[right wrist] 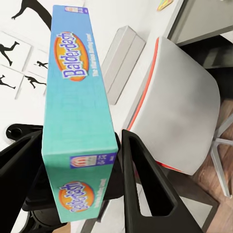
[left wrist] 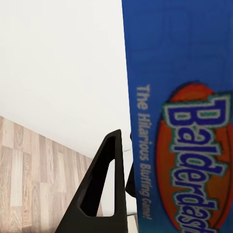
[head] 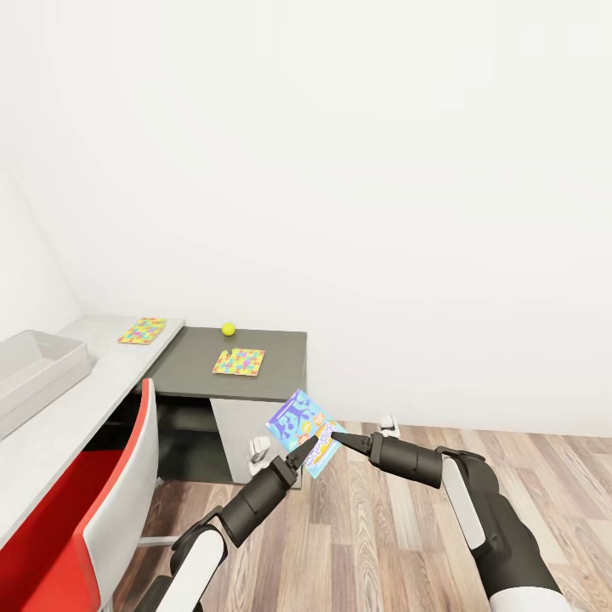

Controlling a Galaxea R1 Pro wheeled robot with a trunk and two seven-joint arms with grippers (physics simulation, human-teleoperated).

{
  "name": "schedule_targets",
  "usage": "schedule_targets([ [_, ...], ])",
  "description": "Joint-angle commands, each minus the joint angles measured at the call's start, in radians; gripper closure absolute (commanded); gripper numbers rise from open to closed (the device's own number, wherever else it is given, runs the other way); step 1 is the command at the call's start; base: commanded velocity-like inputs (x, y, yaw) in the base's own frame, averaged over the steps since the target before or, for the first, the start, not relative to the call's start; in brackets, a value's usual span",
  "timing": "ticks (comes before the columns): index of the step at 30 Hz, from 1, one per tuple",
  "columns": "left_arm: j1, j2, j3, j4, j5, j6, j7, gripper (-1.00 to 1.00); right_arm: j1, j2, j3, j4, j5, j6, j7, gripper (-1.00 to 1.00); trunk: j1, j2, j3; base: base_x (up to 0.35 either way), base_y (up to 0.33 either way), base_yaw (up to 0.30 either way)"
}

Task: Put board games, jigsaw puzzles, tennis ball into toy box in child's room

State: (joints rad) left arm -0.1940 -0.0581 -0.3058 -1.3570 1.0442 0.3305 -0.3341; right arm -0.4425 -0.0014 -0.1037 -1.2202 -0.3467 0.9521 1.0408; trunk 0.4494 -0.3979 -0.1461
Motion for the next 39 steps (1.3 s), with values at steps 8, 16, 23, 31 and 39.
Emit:
schedule_targets([
  [8, -0.001, 0.000, 0.001, -0.001, 0.015, 0.010, -0.003, 1.00, -0.001, 0.000, -0.001, 0.001, 0.015, -0.007, 0.002, 1.00, 0.001, -0.002, -0.002, 0.000, 0.000, 0.000],
  [16, -0.001, 0.000, 0.001, -0.001, 0.015, 0.010, -0.003, 1.00, -0.001, 0.000, -0.001, 0.001, 0.016, -0.008, 0.001, -1.00, 0.001, -0.002, -0.002, 0.000, 0.000, 0.000],
  [23, -0.001, 0.000, 0.001, -0.001, 0.016, 0.010, -0.003, 1.00, -0.001, 0.000, -0.001, 0.001, 0.016, -0.007, 0.001, -1.00, 0.001, -0.002, -0.002, 0.000, 0.000, 0.000],
  [31, -0.001, 0.000, 0.001, -0.001, 0.016, 0.010, -0.003, 1.00, -0.001, 0.000, -0.001, 0.001, 0.015, -0.008, 0.001, -1.00, 0.001, -0.002, -0.002, 0.000, 0.000, 0.000],
  [39, 0.000, 0.003, 0.001, -0.006, 0.016, 0.011, -0.005, 1.00, -0.002, -0.001, -0.006, 0.001, 0.014, -0.007, 0.001, -1.00, 0.001, -0.002, -0.002, 0.000, 0.000, 0.000],
])
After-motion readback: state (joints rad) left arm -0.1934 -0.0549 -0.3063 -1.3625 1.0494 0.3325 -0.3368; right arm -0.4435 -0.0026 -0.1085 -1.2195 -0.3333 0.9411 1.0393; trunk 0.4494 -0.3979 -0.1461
